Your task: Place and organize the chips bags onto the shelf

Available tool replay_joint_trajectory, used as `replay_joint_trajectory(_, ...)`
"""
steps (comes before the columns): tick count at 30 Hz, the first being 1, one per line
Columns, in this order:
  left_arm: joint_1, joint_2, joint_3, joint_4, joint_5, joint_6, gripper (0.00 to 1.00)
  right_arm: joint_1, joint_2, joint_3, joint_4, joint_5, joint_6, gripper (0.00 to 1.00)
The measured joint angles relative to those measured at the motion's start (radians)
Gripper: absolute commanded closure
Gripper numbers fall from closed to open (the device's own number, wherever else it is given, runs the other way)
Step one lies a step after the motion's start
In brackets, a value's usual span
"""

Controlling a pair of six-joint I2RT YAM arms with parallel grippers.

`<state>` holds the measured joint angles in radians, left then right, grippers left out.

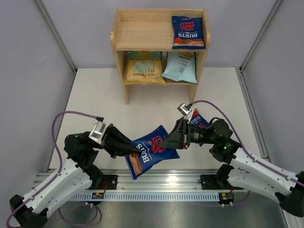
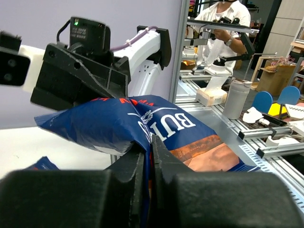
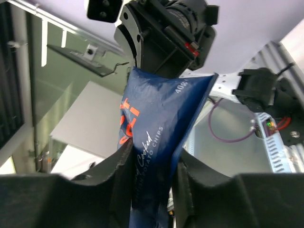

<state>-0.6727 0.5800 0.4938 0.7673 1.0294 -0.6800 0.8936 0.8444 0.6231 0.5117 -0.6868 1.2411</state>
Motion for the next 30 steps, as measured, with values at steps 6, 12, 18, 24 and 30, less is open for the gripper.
replay_joint_trajectory(6, 0.000, -0.005, 0.007, -0.114, -0.030, 0.070, 0.29, 0.000, -0.186, 0.056, -0.316, 0.131, -0.215, 1.00)
replay_joint_trajectory(12, 0.000, -0.020, 0.014, -0.202, -0.140, 0.055, 0.01, 0.000, -0.256, 0.165, -0.537, 0.257, -0.483, 1.00)
replay_joint_trajectory(18, 0.000, 0.007, 0.017, -0.213, -0.320, -0.124, 0.01, 0.000, -0.279, 0.174, -0.625, 0.323, -0.729, 1.00)
replay_joint_trajectory(24, 0.000, 0.107, 0.012, -0.270, -0.467, -0.393, 0.01, 0.000, -0.336, 0.132, -0.585, 0.360, -0.873, 1.00)
replay_joint_trajectory(30, -0.025, 0.122, -0.037, -0.278, -0.548, -0.525, 0.01, 0.000, -0.338, 0.110, -0.552, 0.388, -0.935, 1.00)
